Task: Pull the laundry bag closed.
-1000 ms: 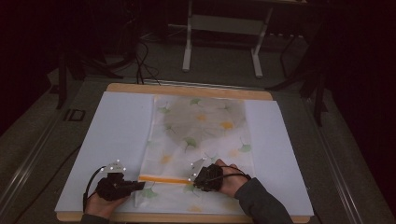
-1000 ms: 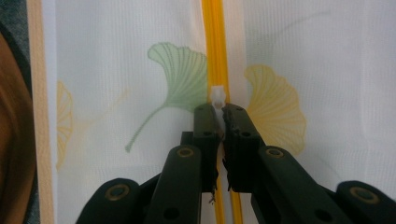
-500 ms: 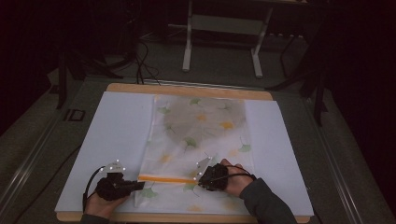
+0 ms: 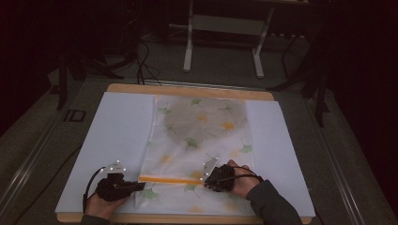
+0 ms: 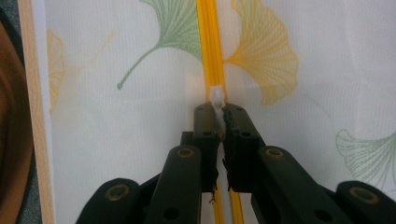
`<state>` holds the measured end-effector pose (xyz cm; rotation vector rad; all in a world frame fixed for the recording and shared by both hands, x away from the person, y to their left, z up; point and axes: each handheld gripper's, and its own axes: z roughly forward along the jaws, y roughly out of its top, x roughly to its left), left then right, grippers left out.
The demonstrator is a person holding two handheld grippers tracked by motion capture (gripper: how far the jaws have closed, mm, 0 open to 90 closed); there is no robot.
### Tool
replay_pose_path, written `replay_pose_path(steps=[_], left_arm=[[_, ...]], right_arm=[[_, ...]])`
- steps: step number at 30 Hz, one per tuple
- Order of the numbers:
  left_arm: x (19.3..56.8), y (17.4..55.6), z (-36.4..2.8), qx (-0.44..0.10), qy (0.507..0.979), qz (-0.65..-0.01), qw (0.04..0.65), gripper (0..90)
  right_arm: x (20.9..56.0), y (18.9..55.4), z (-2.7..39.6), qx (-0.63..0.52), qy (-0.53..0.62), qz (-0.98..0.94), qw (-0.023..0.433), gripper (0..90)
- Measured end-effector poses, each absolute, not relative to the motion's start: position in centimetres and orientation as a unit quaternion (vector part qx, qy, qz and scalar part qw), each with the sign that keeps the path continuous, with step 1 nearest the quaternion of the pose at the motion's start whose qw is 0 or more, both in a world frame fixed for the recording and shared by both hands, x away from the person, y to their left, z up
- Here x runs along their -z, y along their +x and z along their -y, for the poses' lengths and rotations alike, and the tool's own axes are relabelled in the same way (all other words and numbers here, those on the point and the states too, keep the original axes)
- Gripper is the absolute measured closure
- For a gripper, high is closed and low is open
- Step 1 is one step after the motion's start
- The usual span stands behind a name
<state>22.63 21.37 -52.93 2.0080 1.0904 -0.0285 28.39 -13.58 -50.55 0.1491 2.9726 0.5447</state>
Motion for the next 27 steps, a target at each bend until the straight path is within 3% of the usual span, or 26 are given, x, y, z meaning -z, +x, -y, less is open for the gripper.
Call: replay_pose_path(steps=[27], left_arm=[[52.9, 22.6, -21.4, 0.010, 0.799, -0.435, 0.416, 88.2]], right_arm=[[50.4, 28.4, 15.8, -0.177, 0.068, -0.980, 0.058, 84.3]])
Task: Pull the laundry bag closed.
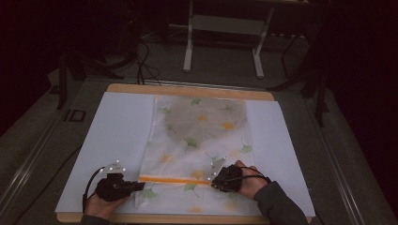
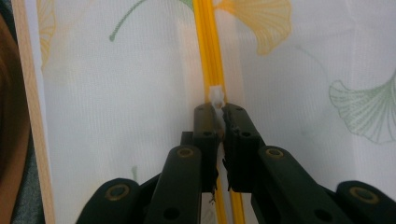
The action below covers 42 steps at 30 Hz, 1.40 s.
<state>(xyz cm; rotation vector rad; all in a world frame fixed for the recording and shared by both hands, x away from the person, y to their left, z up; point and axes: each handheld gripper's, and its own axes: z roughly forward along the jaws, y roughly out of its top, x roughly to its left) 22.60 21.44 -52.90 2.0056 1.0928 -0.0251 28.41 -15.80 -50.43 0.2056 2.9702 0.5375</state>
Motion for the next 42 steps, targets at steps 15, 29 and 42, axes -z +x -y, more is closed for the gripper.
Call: replay_pose_path(steps=[15, 29, 42], left_arm=[[52.9, 22.6, -21.4, 0.009, 0.798, -0.436, 0.416, 88.2], [52.9, 22.6, -21.6, 0.007, 0.796, -0.438, 0.417, 88.2], [52.9, 22.5, -21.6, 0.006, 0.795, -0.439, 0.419, 88.2]], right_arm=[[50.5, 28.4, 17.4, -0.172, 0.079, -0.980, 0.058, 84.3], [50.0, 28.5, 18.3, -0.167, 0.084, -0.981, 0.059, 84.4], [50.0, 28.5, 20.2, -0.165, 0.102, -0.979, 0.062, 84.4]])
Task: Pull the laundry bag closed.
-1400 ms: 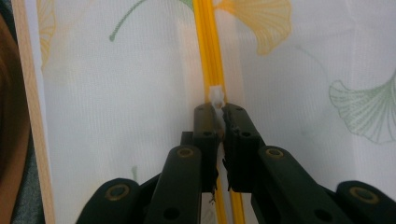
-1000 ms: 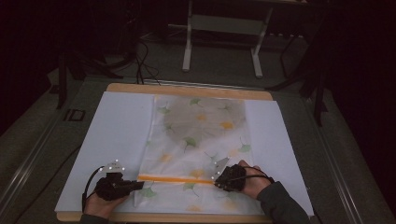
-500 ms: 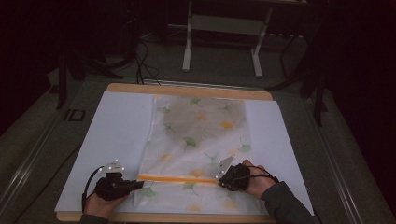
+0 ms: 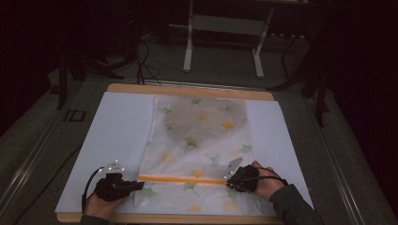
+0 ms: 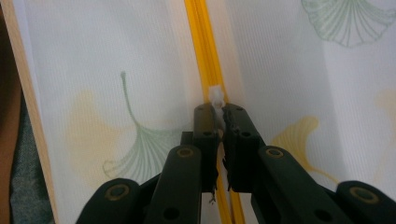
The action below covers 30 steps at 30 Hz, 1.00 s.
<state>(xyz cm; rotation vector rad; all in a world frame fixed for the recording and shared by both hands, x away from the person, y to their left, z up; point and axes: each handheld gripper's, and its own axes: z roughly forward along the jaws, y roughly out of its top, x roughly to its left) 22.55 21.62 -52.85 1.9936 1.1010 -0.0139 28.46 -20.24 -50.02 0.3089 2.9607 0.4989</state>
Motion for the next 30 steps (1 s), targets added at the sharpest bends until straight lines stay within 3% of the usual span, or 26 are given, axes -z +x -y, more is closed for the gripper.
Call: replay_pose_path(steps=[30], left_arm=[[52.9, 22.5, -21.7, 0.006, 0.794, -0.441, 0.419, 88.3]], right_arm=[[49.5, 28.5, 23.1, -0.154, 0.127, -0.978, 0.064, 84.4]])
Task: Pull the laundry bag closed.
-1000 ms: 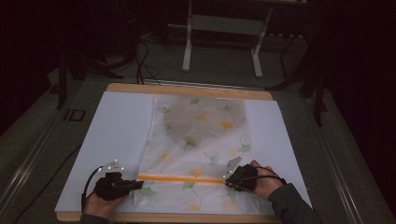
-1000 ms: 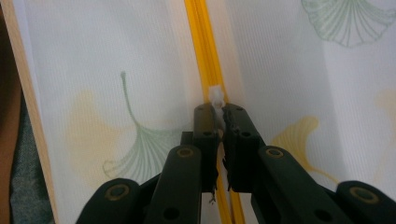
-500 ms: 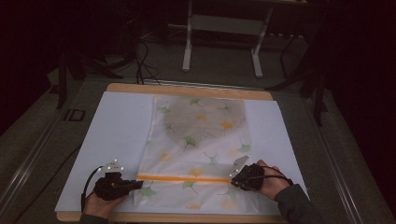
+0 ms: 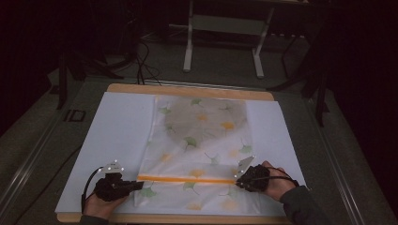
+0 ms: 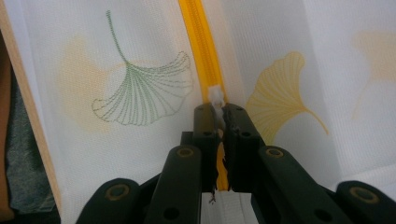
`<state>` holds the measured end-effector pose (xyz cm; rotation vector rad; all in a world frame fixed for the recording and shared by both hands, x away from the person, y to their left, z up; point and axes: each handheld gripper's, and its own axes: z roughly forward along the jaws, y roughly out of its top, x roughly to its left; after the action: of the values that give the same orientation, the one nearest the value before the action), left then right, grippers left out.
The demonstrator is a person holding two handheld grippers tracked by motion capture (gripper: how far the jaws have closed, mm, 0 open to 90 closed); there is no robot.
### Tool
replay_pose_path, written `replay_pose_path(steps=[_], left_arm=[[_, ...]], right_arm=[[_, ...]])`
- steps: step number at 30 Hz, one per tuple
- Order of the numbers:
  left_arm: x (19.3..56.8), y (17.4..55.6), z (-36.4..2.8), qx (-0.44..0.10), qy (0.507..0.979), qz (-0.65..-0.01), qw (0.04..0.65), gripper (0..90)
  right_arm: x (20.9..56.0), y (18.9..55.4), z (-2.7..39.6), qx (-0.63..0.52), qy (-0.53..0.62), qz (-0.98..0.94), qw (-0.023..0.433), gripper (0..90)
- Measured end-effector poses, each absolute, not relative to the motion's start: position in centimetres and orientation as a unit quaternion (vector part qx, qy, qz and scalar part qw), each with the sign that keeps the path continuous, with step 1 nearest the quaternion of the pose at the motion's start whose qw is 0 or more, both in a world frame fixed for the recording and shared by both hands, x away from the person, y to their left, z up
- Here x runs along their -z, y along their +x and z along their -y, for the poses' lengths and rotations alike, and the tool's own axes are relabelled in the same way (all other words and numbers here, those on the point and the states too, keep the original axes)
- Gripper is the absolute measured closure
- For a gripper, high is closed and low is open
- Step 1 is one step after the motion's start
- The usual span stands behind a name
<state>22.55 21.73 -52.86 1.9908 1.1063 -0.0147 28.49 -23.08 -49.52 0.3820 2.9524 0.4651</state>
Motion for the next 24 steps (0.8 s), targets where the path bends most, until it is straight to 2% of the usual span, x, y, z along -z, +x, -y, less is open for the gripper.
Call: replay_pose_path(steps=[24], left_arm=[[52.9, 22.6, -21.8, 0.006, 0.794, -0.442, 0.418, 88.3]], right_arm=[[48.8, 28.4, 24.8, -0.146, 0.136, -0.978, 0.066, 84.4]])
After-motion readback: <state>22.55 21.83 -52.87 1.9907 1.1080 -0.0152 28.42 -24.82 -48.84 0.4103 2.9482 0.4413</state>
